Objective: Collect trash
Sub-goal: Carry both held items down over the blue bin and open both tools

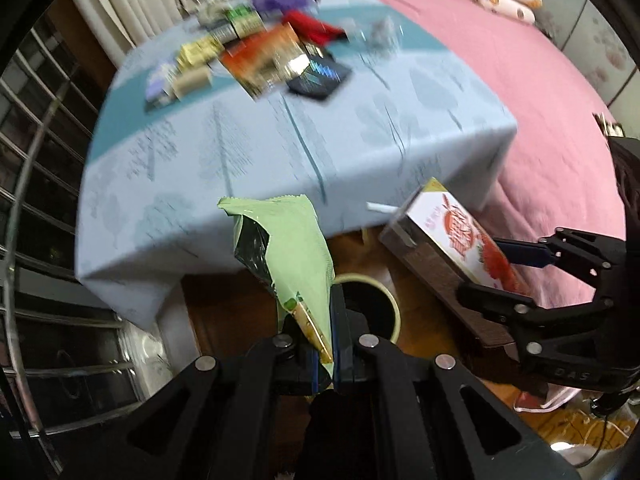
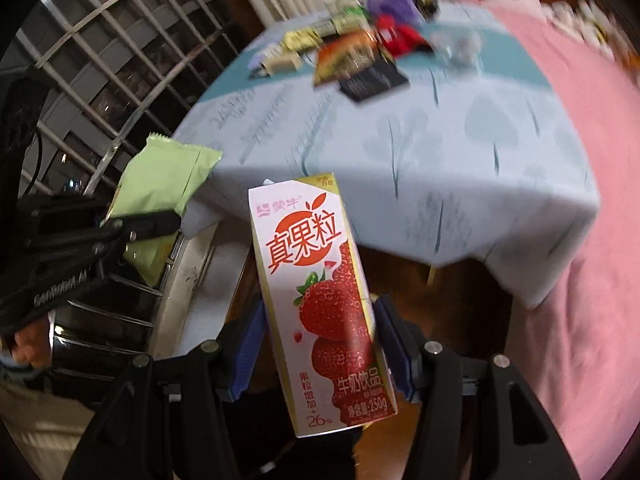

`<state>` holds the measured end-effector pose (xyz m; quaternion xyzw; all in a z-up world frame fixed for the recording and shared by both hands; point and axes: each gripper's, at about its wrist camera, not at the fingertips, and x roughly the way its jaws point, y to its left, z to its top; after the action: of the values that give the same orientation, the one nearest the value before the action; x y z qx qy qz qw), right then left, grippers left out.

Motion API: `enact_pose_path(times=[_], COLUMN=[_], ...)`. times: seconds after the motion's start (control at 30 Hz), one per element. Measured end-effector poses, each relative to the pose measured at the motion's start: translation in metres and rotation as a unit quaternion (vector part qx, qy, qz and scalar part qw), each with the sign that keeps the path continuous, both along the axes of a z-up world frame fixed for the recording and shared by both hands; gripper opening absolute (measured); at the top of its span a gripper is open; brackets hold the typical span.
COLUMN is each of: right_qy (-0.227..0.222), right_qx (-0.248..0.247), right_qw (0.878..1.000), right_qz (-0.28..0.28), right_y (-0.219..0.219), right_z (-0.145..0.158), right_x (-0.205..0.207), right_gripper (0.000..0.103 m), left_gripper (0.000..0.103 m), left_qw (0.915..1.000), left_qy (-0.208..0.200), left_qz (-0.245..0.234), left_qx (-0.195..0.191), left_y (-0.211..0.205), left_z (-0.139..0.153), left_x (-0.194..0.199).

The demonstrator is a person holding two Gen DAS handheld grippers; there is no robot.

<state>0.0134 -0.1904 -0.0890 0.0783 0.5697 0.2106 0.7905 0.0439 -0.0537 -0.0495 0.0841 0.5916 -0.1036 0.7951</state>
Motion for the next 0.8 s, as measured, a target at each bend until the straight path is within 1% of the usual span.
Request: enact_pose_path(times=[0.1, 0.23, 0.27, 0.37, 0.4, 0.47, 0.67, 0.73, 0.77, 0.8], right_qy=[0.037, 0.086, 0.097, 0.122, 0.134, 0.146, 0.177, 0.180, 0.181, 0.181], right_qx=[0.006, -0.006, -0.009, -0.013, -0.015, -0.017, -0.018, -0.022, -0.022, -0.020], right_qw=[0.999, 0.993, 0.991, 0.986, 0.984, 0.980, 0.970, 0.969, 0.968, 0.968], right_qz=[-0.036, -0.079, -0.089, -0.109, -0.119, -0.131, -0.167, -0.170, -0.170, -0.171], right_y=[-0.002, -0.003, -0.003, 0.001, 0.002, 0.005, 0.009, 0.011, 0.012, 0.010], right_z=[-0.032, -0.084, -0.099, -0.137, -0.155, -0.180, -0.254, -0.270, -0.277, -0.285], right_x=[-0.003, -0.009, -0.011, -0.016, -0.018, -0.020, -0.020, -0.019, -0.018, -0.015], right_gripper=[0.055, 0.056, 0.056, 0.056, 0.056, 0.056, 0.056, 0.056, 0.057, 0.057], left_gripper=[0.002, 0.002, 0.002, 0.003, 0.003, 0.003, 0.003, 0.008, 0.016, 0.026], left_qw=[0.9995, 0.9971, 0.9962, 0.9948, 0.9940, 0.9929, 0.9915, 0.9914, 0.9918, 0.9921], left_qy=[0.031, 0.075, 0.086, 0.101, 0.108, 0.117, 0.128, 0.128, 0.126, 0.125], left_qz=[-0.007, -0.002, -0.001, -0.004, -0.001, 0.001, -0.004, -0.006, -0.005, -0.005], left_qx=[0.000, -0.014, -0.017, -0.014, -0.015, -0.021, -0.025, -0.024, -0.020, -0.016], left_y=[-0.007, -0.009, -0.010, -0.012, -0.011, -0.013, -0.014, -0.014, -0.015, -0.014], left_z=[-0.033, -0.087, -0.105, -0.147, -0.164, -0.195, -0.268, -0.287, -0.296, -0.304], left_x=[-0.001, 0.001, 0.001, 0.003, 0.004, 0.005, 0.004, 0.002, 0.001, 0.000])
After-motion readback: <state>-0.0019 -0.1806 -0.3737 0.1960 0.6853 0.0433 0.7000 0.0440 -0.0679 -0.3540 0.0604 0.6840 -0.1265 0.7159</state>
